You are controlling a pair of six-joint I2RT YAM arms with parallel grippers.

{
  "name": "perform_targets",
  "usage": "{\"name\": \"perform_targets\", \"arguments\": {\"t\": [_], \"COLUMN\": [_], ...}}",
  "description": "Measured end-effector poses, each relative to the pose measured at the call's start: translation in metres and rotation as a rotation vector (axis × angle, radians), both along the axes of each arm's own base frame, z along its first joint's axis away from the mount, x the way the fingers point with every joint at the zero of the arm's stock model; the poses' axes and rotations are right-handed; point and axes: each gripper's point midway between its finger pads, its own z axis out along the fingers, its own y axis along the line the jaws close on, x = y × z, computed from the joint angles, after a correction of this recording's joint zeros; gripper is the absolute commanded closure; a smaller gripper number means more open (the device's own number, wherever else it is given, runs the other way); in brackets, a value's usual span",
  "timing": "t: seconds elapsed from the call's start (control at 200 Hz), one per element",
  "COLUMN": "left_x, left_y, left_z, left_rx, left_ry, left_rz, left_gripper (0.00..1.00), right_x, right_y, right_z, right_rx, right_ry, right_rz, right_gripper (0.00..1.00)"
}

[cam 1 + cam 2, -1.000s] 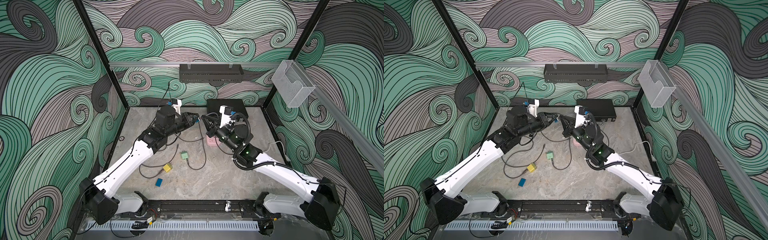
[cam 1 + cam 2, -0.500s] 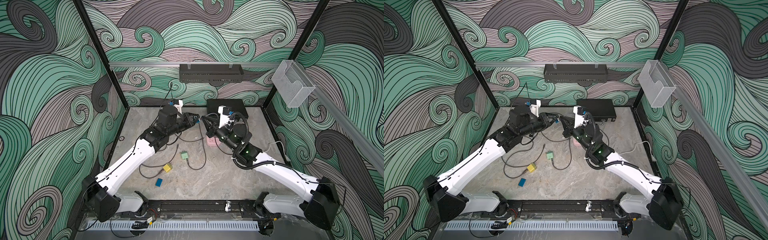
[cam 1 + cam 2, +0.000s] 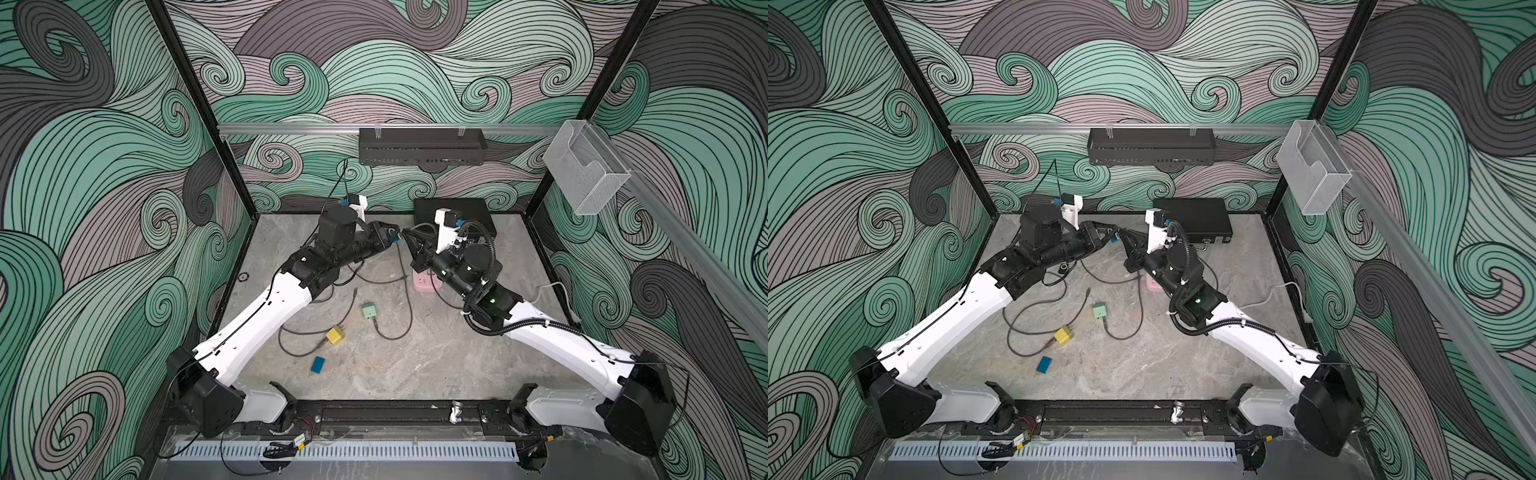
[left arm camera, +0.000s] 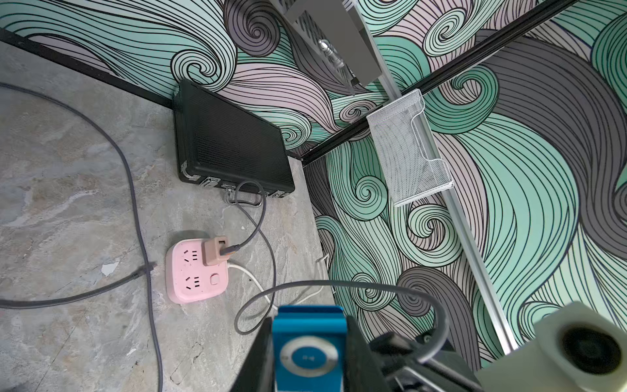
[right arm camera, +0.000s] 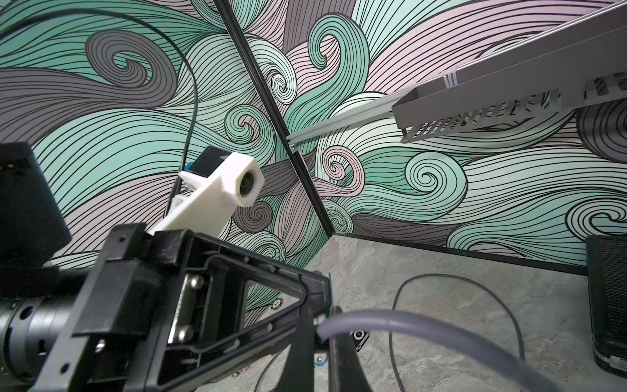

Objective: Charge mp3
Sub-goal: Insert the charging cable into the MP3 player.

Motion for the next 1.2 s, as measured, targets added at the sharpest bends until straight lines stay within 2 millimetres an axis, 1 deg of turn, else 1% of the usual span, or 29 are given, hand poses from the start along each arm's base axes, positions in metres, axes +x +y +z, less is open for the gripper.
{"name": "perform_targets", "arguments": {"t": [0.105,0.15,0.19,0.265,0.331,0.406,0.476,0.576,0.666,0.751,0.906,0.992,1.082,1.127,1.202], "left_x": [0.002,0.003,0.004,0.005,0.002,-0.001,-0.002,-0.002,0.000,0.003,0.011,0.018,0.025,0.027,0.030], "left_y": [0.000,0.000,0.000,-0.001,-0.007,-0.012,-0.014,-0.013,-0.013,-0.011,-0.009,-0.010,-0.011,-0.012,-0.014], "left_z": [-0.003,-0.003,-0.005,-0.005,0.004,0.016,0.023,0.021,0.020,0.016,-0.001,-0.020,-0.047,-0.060,-0.082], "left_rx": [0.012,0.018,0.030,0.042,0.028,0.012,0.005,0.011,0.020,0.037,0.094,0.145,0.213,0.242,0.288], "left_ry": [0.007,0.009,0.012,0.013,-0.010,-0.037,-0.054,-0.053,-0.057,-0.055,-0.037,-0.012,0.034,0.056,0.101], "left_rz": [0.005,0.008,0.011,0.006,-0.011,-0.026,-0.030,-0.026,-0.018,-0.007,0.019,0.033,0.041,0.037,0.023], "left_gripper": [0.93,0.93,0.93,0.93,0.93,0.93,0.93,0.93,0.93,0.93,0.93,0.93,0.93,0.93,0.93], "right_x": [0.002,0.003,0.004,0.004,0.003,0.001,-0.002,-0.006,-0.011,-0.017,-0.033,-0.045,-0.061,-0.068,-0.072], "right_y": [0.000,0.000,0.000,0.001,0.003,0.006,0.006,0.007,0.006,0.004,-0.005,-0.016,-0.033,-0.045,-0.068], "right_z": [-0.003,-0.004,-0.005,-0.008,-0.020,-0.038,-0.046,-0.046,-0.040,-0.036,-0.032,-0.026,-0.016,-0.008,0.000], "right_rx": [-0.008,-0.011,-0.013,-0.022,-0.059,-0.104,-0.129,-0.141,-0.137,-0.133,-0.145,-0.151,-0.152,-0.147,-0.145], "right_ry": [0.000,0.002,0.005,0.009,0.035,0.071,0.088,0.087,0.077,0.069,0.081,0.083,0.074,0.066,0.056], "right_rz": [-0.008,-0.011,-0.013,-0.012,-0.002,0.015,0.024,0.044,0.061,0.076,0.101,0.107,0.097,0.074,0.015], "right_gripper": [1.00,0.93,0.90,0.77,0.71,0.60,0.55,0.50,0.44,0.41,0.36,0.35,0.33,0.33,0.33]}}
